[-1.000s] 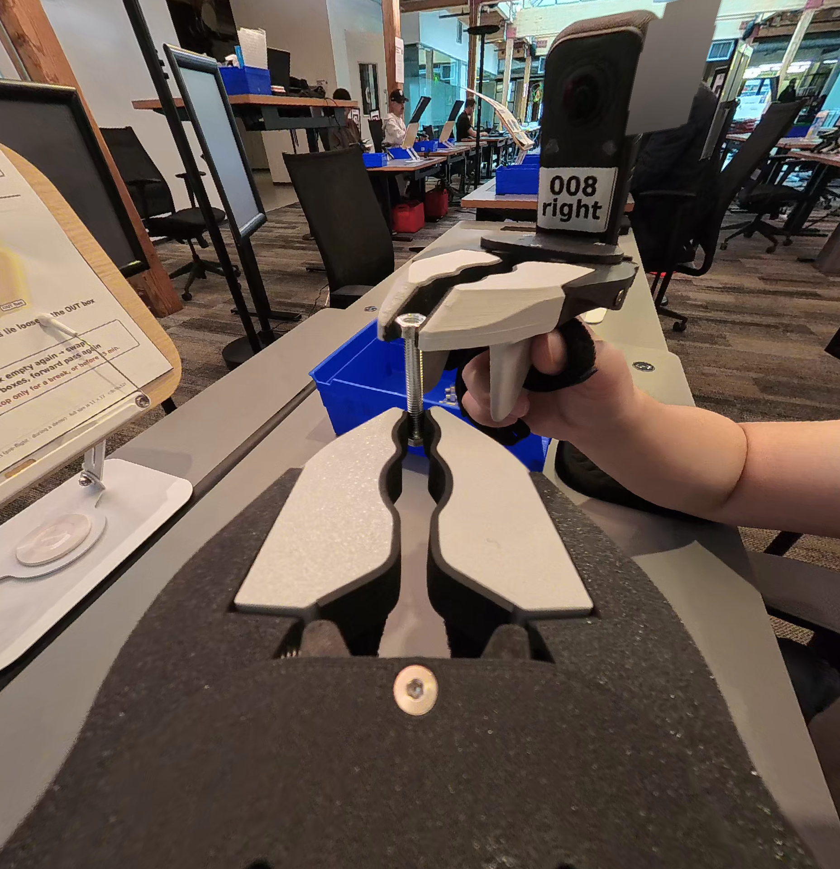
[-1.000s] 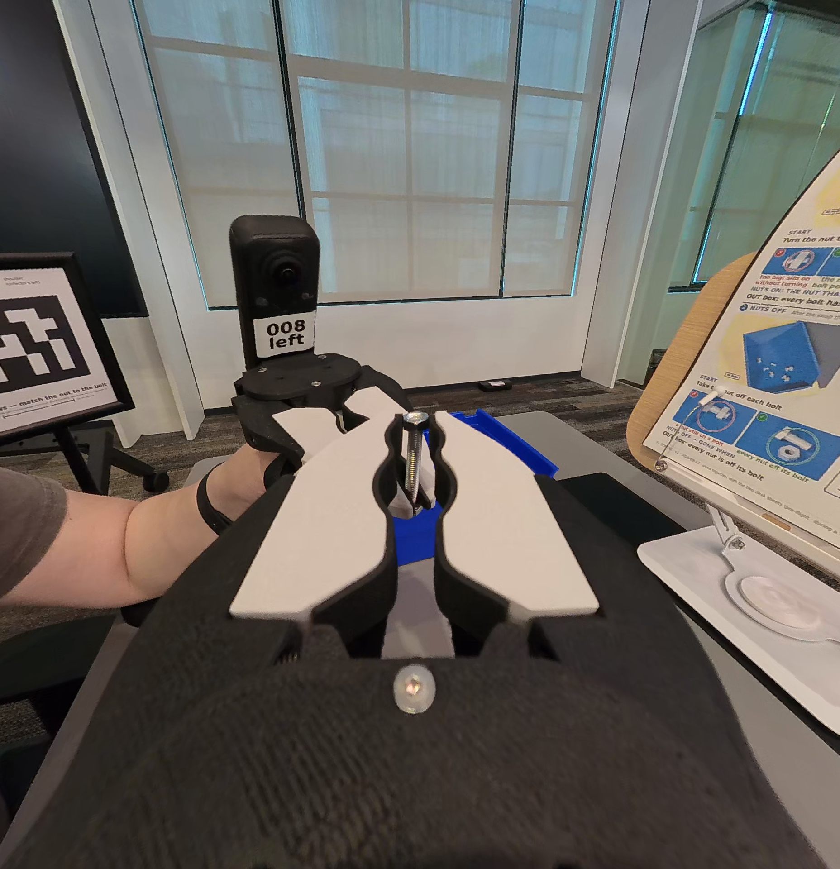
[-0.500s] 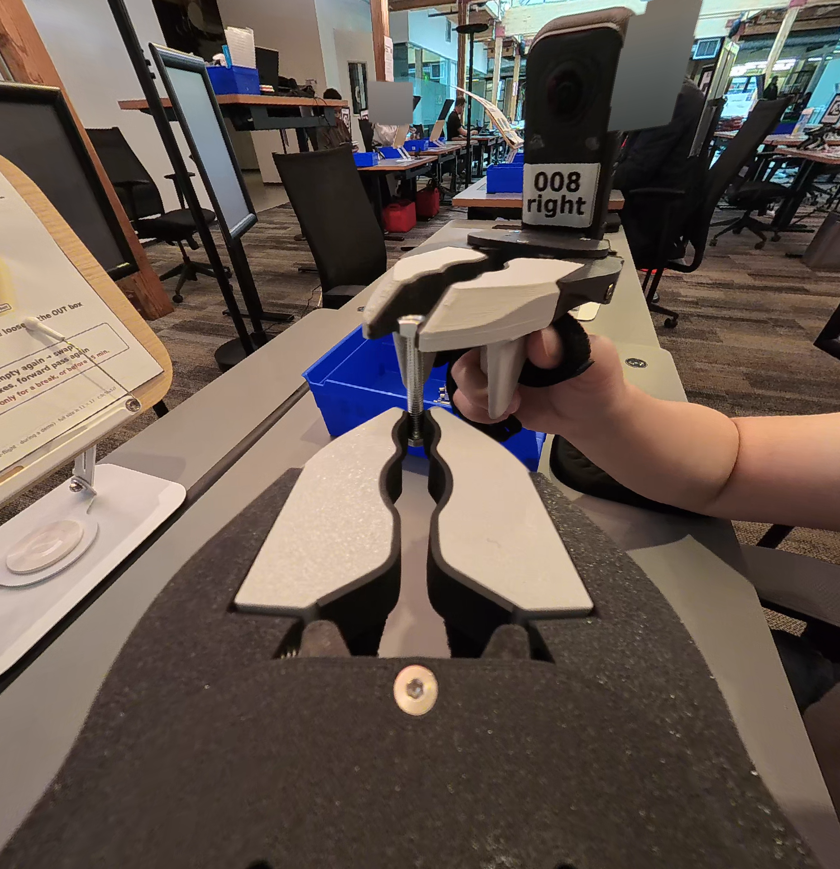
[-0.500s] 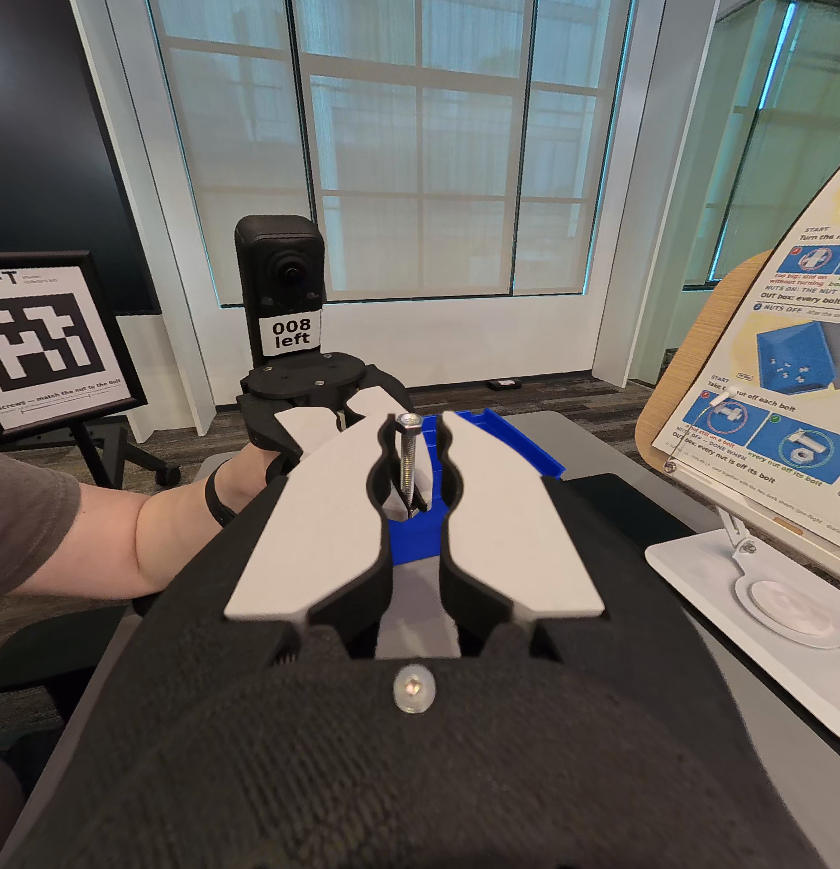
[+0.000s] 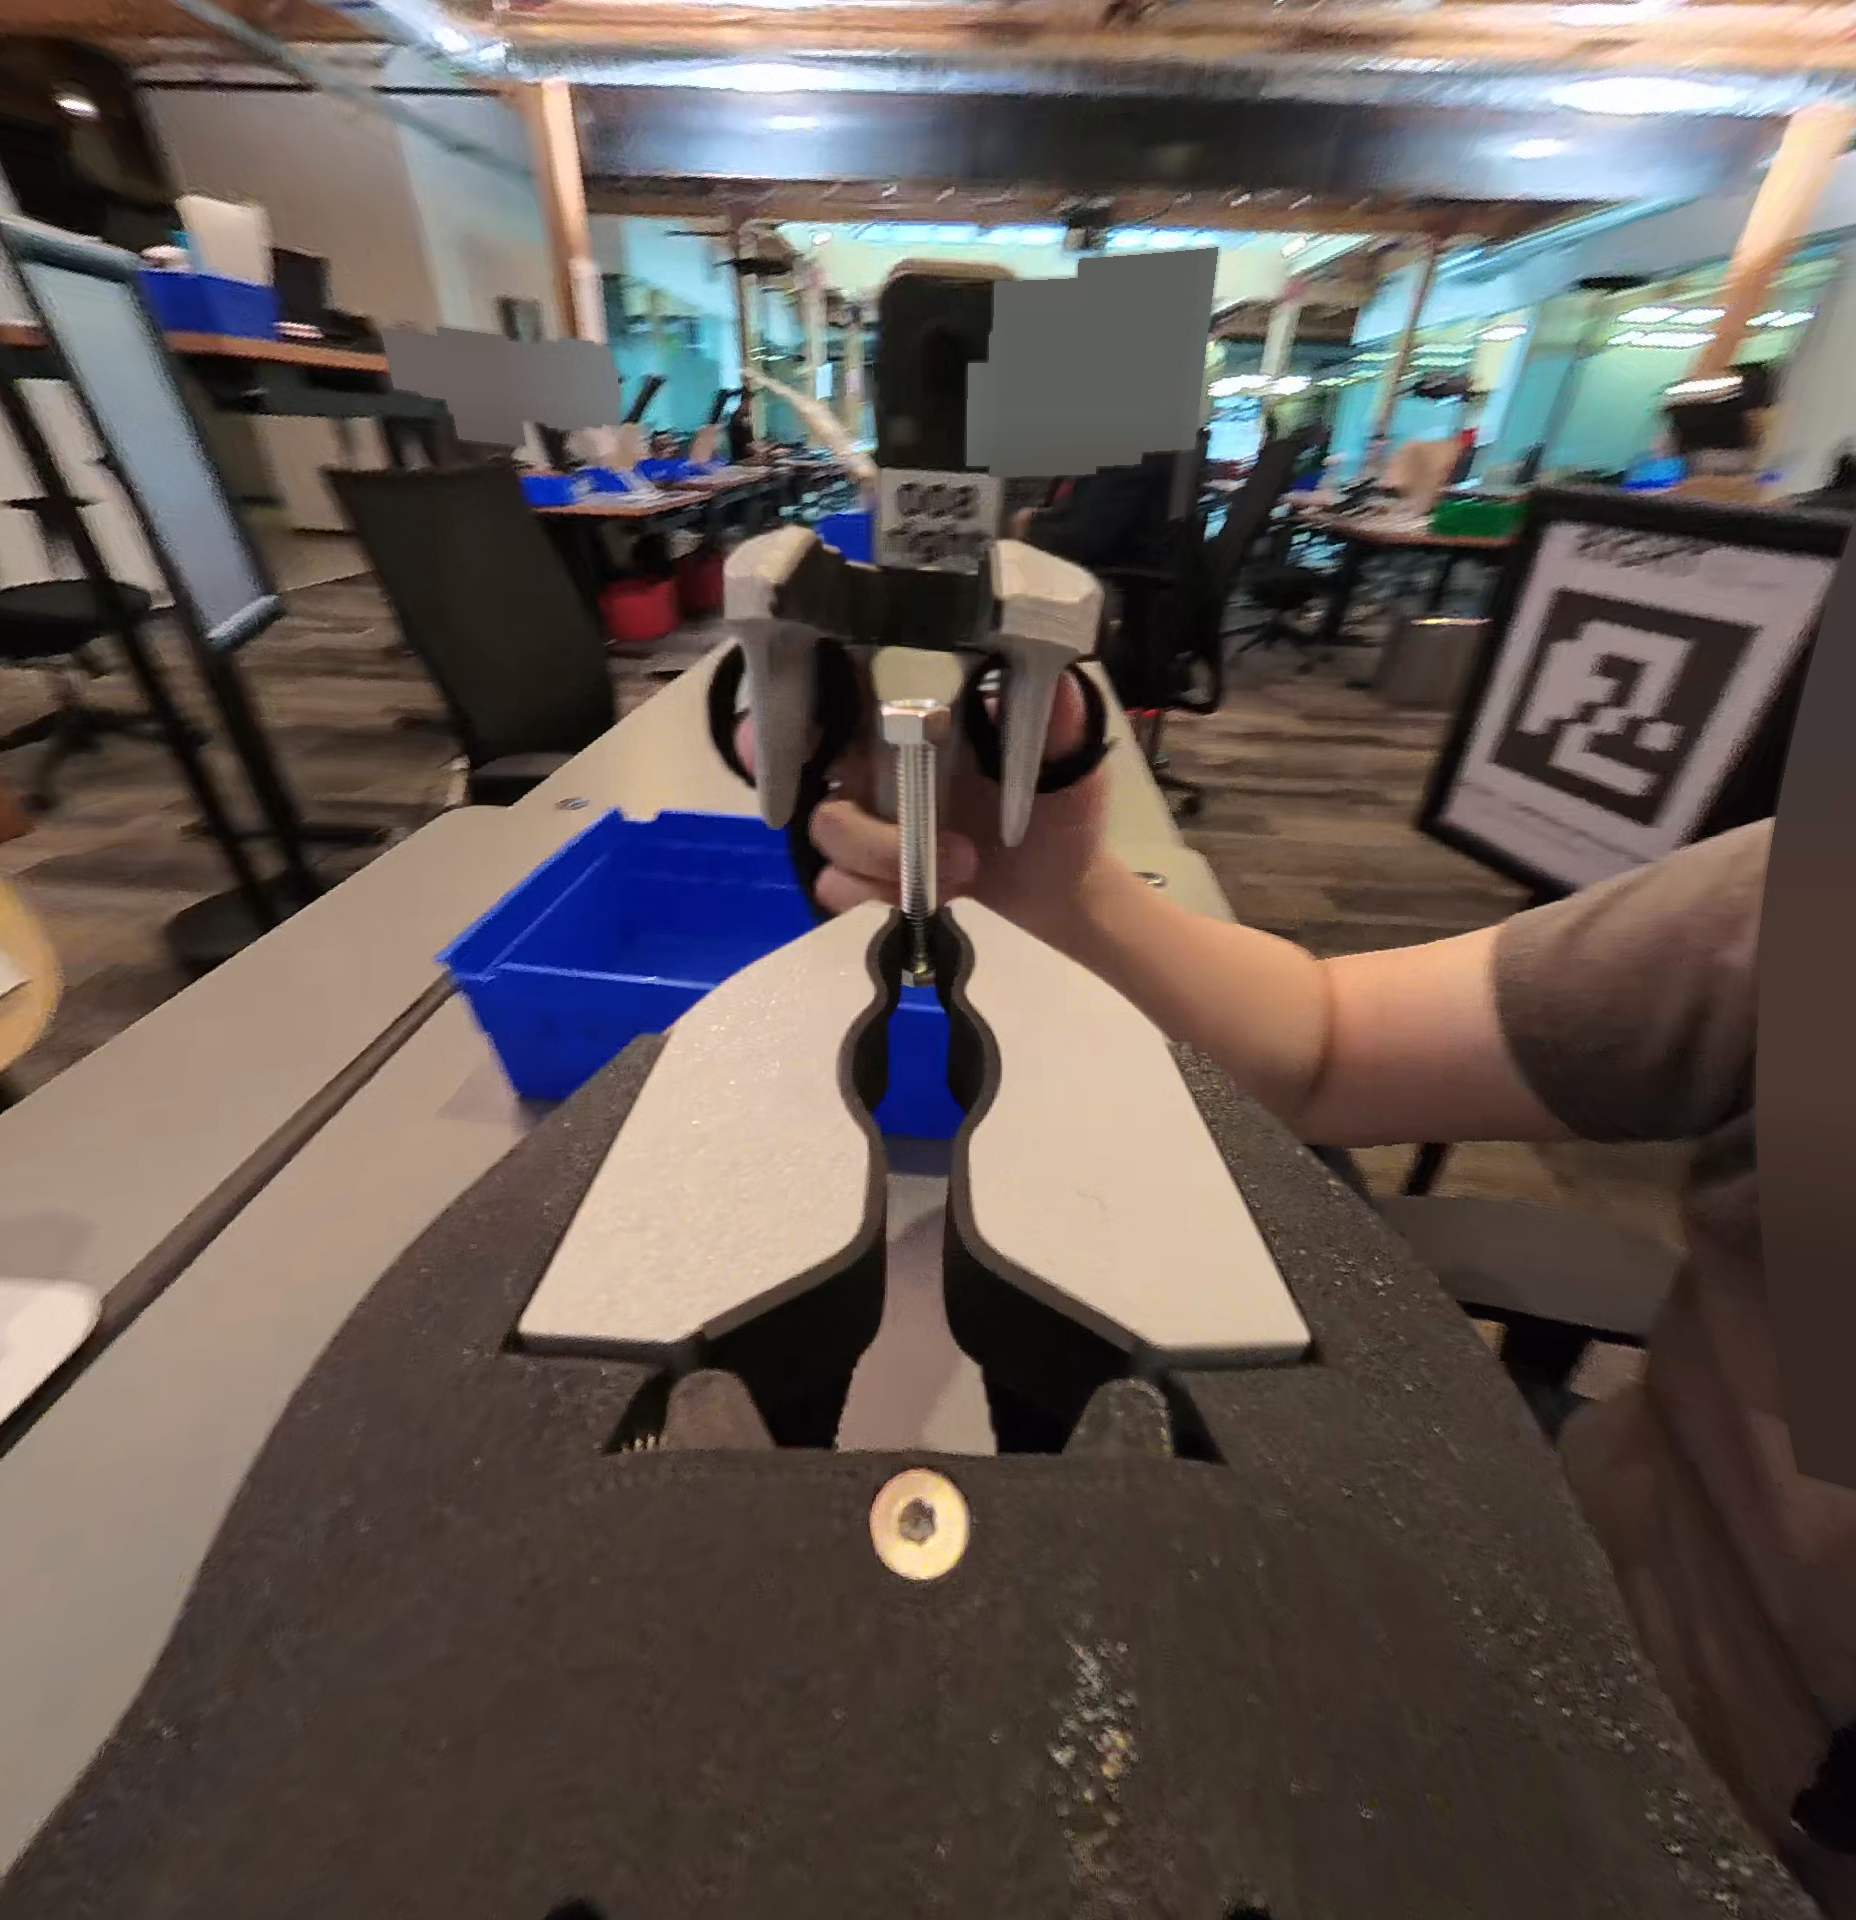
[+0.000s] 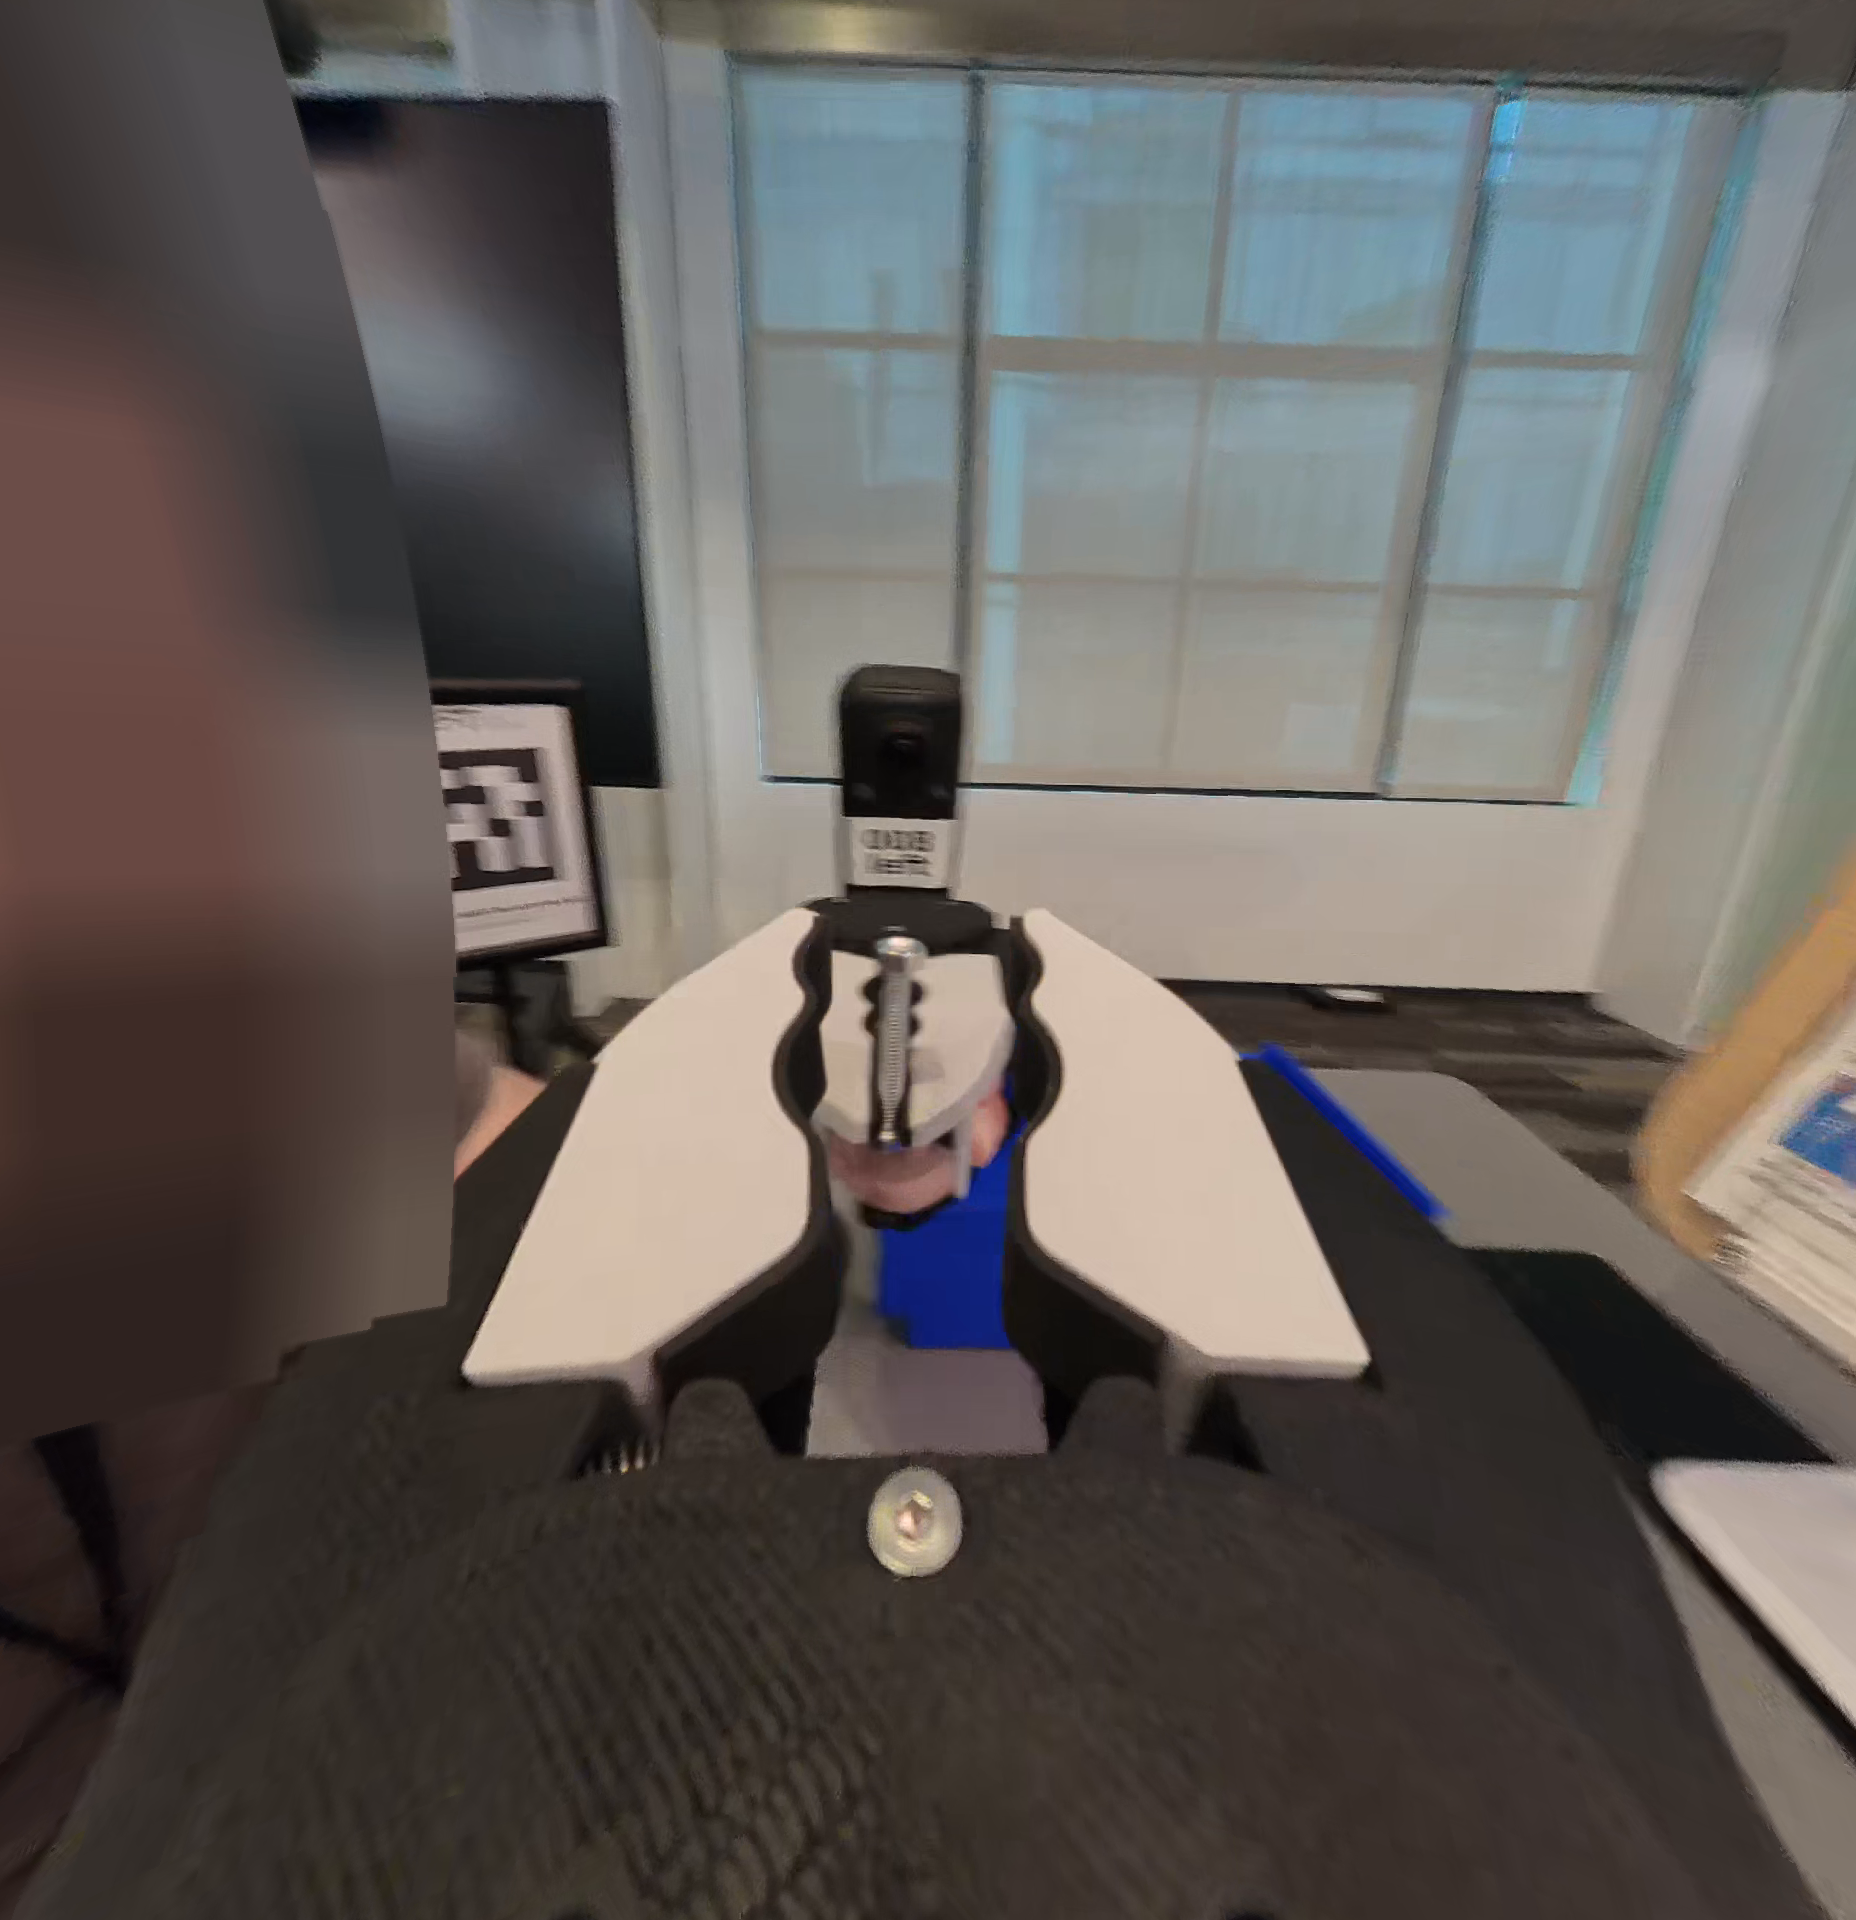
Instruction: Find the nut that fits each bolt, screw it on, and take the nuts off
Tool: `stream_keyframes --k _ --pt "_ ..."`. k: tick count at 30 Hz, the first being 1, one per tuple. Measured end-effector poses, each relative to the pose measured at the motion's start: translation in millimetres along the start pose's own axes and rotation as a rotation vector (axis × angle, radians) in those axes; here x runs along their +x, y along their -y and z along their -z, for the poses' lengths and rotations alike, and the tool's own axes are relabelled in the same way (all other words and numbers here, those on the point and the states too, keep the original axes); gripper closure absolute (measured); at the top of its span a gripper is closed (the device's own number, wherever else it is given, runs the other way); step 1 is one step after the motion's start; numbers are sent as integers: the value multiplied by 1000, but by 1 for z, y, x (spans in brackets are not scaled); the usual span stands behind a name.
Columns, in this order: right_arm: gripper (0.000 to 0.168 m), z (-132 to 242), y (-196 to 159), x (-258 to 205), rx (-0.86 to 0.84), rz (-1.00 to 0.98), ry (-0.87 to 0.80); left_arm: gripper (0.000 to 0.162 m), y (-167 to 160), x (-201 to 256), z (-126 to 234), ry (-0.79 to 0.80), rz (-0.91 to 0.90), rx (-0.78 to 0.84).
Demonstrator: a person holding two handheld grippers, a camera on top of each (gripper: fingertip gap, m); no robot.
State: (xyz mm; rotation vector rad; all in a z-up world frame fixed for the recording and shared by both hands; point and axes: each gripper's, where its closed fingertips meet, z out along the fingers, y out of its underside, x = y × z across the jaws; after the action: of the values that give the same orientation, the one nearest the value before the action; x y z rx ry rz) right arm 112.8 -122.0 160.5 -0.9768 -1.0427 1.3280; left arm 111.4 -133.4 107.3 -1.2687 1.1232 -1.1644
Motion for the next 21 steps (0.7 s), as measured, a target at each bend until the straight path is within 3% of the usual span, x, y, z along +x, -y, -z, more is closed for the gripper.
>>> stream_keyframes --k 4,11,21 --pt "136 3 -3 -27 7 -122 273 157 1 16 -2 -123 28 15" --pt "140 -2 -14 -37 -26 -154 352 157 -2 32 -5 -209 13 -7" --pt "148 -7 -16 -31 -43 -123 281 157 -4 28 -5 -176 -1 -22"
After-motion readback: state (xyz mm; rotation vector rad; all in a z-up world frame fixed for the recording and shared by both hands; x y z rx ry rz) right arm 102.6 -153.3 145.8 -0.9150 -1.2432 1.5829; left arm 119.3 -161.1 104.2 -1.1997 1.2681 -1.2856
